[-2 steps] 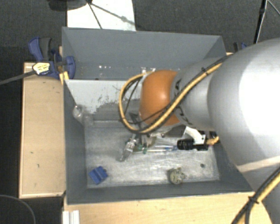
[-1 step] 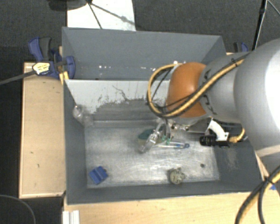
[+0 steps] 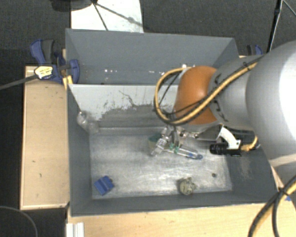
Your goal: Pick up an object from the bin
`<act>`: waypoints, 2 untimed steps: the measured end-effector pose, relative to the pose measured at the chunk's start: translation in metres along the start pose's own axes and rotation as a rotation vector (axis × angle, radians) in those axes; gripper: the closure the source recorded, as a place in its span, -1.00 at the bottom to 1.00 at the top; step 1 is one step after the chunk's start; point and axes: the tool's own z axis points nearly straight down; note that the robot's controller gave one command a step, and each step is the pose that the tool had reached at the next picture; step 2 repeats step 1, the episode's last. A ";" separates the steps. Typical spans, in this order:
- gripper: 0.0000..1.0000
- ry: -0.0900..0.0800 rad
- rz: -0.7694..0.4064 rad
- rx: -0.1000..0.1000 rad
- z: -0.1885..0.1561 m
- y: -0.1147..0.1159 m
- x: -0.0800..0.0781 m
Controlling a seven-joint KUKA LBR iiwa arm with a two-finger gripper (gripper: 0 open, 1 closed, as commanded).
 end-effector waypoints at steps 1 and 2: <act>1.00 -0.004 0.019 -0.003 -0.158 0.002 -0.003; 1.00 -0.004 0.019 -0.003 -0.158 0.002 -0.003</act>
Offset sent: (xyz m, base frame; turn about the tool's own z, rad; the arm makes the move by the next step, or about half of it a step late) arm 0.0010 -0.0006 0.1529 0.0219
